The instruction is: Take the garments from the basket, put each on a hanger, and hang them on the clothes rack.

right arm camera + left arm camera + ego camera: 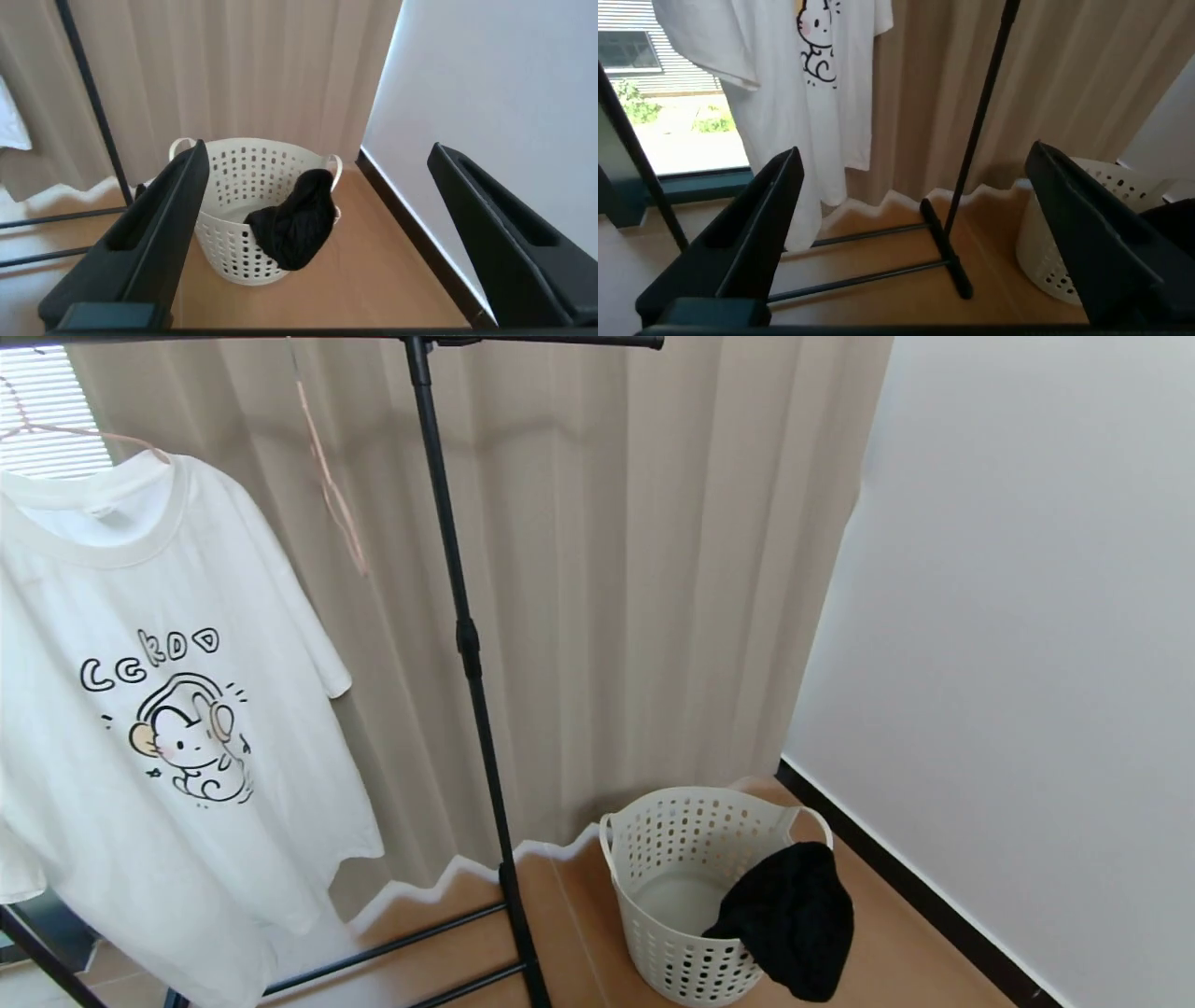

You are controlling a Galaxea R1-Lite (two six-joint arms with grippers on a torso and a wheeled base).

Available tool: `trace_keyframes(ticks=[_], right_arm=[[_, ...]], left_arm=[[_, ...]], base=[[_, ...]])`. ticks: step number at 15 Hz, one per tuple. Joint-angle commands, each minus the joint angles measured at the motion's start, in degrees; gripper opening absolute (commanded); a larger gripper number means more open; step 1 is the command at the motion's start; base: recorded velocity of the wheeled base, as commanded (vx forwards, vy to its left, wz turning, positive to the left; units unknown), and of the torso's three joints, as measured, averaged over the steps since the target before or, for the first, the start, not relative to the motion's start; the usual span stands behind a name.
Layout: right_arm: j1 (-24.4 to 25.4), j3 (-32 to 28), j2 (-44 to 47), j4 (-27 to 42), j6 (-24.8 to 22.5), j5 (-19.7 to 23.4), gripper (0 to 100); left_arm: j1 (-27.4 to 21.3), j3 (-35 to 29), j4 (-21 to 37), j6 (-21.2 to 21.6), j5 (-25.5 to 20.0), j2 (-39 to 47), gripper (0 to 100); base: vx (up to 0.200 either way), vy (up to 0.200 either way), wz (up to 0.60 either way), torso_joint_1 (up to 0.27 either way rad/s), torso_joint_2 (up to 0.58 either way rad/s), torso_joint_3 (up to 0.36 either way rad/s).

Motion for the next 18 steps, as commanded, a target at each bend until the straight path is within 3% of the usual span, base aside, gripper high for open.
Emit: trace_keyframes(ticks=[1,7,12,18], right_arm=[[-0.02,-0.02,0.08,-0.03,-0.04,0.09,100],[-0.02,-0.02,0.08,-0.03,-0.04,0.09,100],[-0.02,-0.02,0.08,-0.03,-0.04,0.0,100],[-0.02,-0.02,0.08,-0.12,-0.04,0.0,100]], left_arm=[[0.02,0.01,-0.03,-0.06,0.04,0.08,100],[0.02,0.01,-0.03,-0.06,0.04,0.08,100],[0.02,0.01,-0.03,-0.06,0.04,0.08,100],[0.02,0.01,-0.03,-0.14,0.04,0.08,100]], base=[[0.0,0.0,-0.6,0.022,0.0,-0.002],[0.0,0.0,-0.4,0.001,0.0,0.002],[0.0,0.0,0.0,0.0,0.0,0.0],[0.0,0.0,0.0,0.001,0.01,-0.163]])
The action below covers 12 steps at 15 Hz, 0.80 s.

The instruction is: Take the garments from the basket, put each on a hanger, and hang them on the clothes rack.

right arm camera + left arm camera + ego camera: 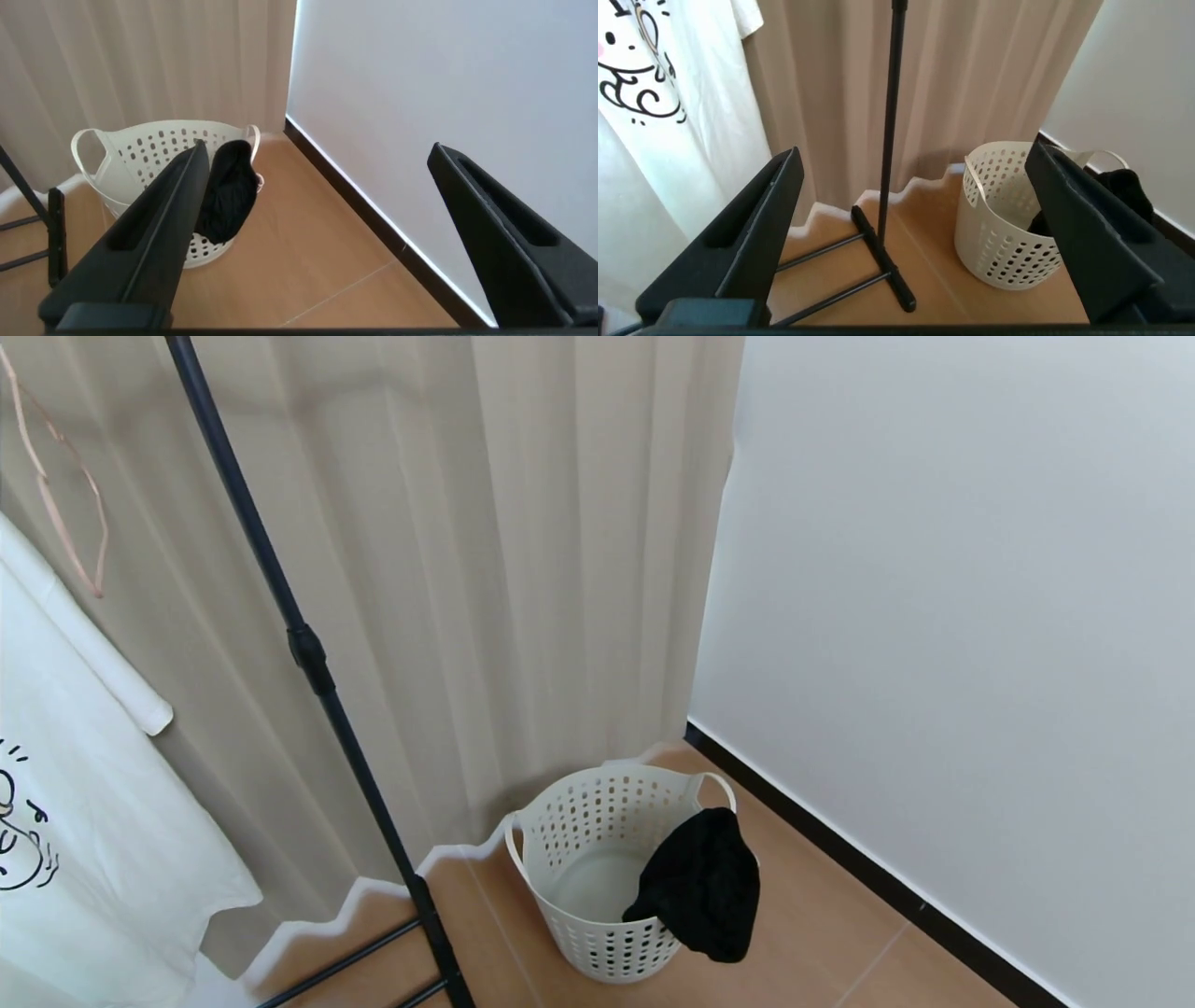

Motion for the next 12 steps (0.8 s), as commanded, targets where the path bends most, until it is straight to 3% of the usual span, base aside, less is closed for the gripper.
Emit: trace_keyframes(ticks=[1,12], right_arm=[[-0.09,0.0,0.08,0.06,-0.1,0.01,100],[0.0,0.0,0.08,-0.03,-0.01,0.01,100]], left_arm=[[0.0,0.01,-0.01,-0.03,0.01,0.08,100],[0.0,0.01,-0.01,-0.03,0.01,0.08,100]], base=[[0.0,0.0,0.0,0.002,0.0,-0.198],[0.0,0.0,0.0,0.004,0.0,-0.196]])
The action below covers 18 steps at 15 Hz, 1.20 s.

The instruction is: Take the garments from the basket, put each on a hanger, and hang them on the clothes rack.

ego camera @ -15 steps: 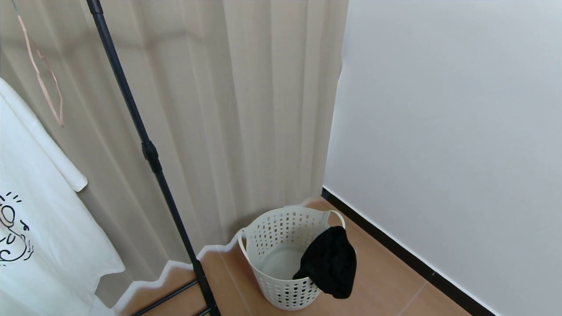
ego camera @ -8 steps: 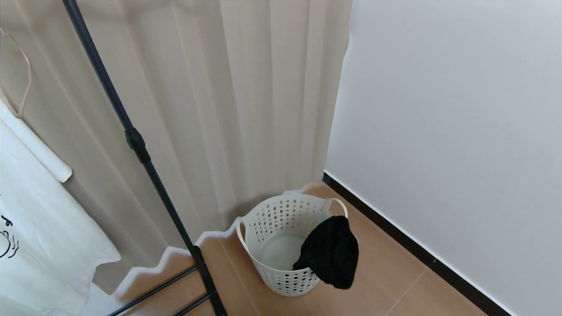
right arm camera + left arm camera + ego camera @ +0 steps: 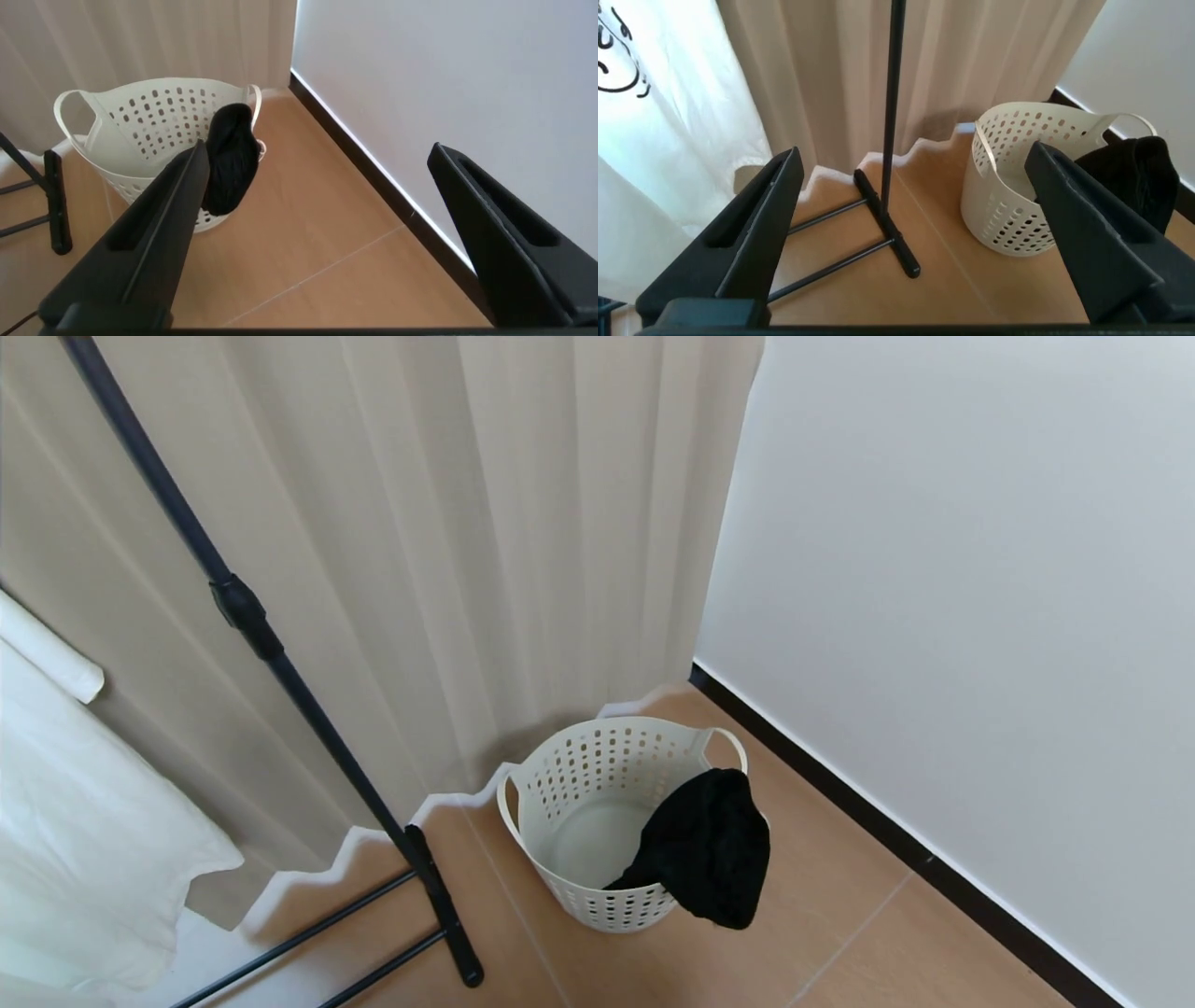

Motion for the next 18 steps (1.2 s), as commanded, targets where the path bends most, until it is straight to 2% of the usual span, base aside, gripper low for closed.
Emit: trace_keyframes(ticks=[1,18], right_arm=[[0.0,0.0,0.08,-0.01,-0.01,0.04,100],[0.0,0.09,0.08,-0.1,-0.8,-0.05,100]], left_arm=[[0.0,0.01,-0.01,-0.12,0.01,0.08,100],[0.0,-0.08,-0.01,-0.3,0.01,0.08,100]], base=[[0.0,0.0,0.0,0.002,0.0,-0.198],[0.0,0.0,0.0,0.001,0.0,-0.2]])
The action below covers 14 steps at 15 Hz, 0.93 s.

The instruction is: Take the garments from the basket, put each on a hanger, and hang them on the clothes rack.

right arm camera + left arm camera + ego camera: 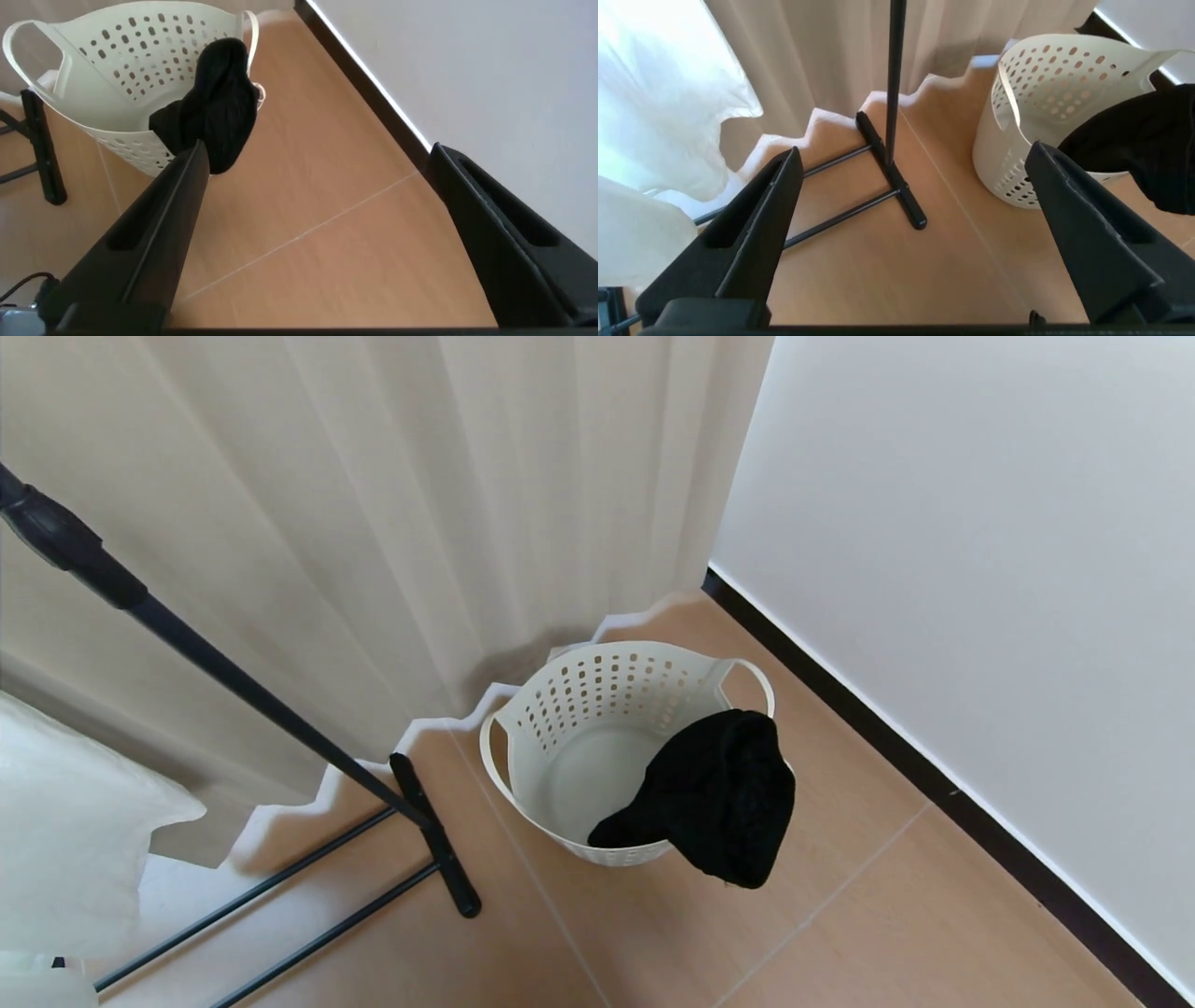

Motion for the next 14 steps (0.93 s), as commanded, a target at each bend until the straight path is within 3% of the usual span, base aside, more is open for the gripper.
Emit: trace_keyframes(ticks=[1,10,13,14], right_arm=[[0.0,-0.08,0.08,0.16,-0.19,0.17,100],[-0.09,-0.43,1.48,0.87,-1.25,0.61,100],[2.64,-0.35,16.07,-0.1,-2.57,5.53,100],[6.15,-0.35,23.55,-2.03,-2.57,7.55,100]], left_arm=[[0.0,0.0,0.02,-0.02,0.01,0.08,100],[0.0,0.0,0.1,-0.28,0.1,0.08,100],[0.0,0.0,0.1,-0.19,0.1,0.08,100],[0.0,0.0,0.1,-0.11,0.1,0.08,100]], base=[[0.0,0.0,0.0,-0.002,0.01,-0.193],[0.0,0.0,0.0,0.002,0.0,-0.196],[0.0,0.0,0.0,0.005,0.0,-0.068],[0.0,0.0,0.0,0.0,0.0,0.0]])
